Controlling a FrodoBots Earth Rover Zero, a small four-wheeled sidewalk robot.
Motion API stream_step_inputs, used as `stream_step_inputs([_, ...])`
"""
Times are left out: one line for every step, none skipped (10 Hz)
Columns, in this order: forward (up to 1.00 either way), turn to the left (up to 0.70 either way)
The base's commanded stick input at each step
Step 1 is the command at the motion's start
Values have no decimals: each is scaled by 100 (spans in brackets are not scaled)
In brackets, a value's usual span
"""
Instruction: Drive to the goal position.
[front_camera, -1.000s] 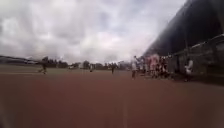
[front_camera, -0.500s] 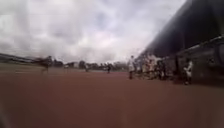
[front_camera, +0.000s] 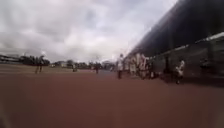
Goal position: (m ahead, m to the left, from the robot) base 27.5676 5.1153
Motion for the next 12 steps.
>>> stream_step_inputs([85, 0])
stream_step_inputs([85, 0])
stream_step_inputs([85, 0])
stream_step_inputs([85, 0])
stream_step_inputs([85, 0])
stream_step_inputs([85, 0])
stream_step_inputs([85, 0])
stream_step_inputs([85, 0])
stream_step_inputs([85, 0])
stream_step_inputs([85, 0])
stream_step_inputs([85, 0])
stream_step_inputs([85, 0])
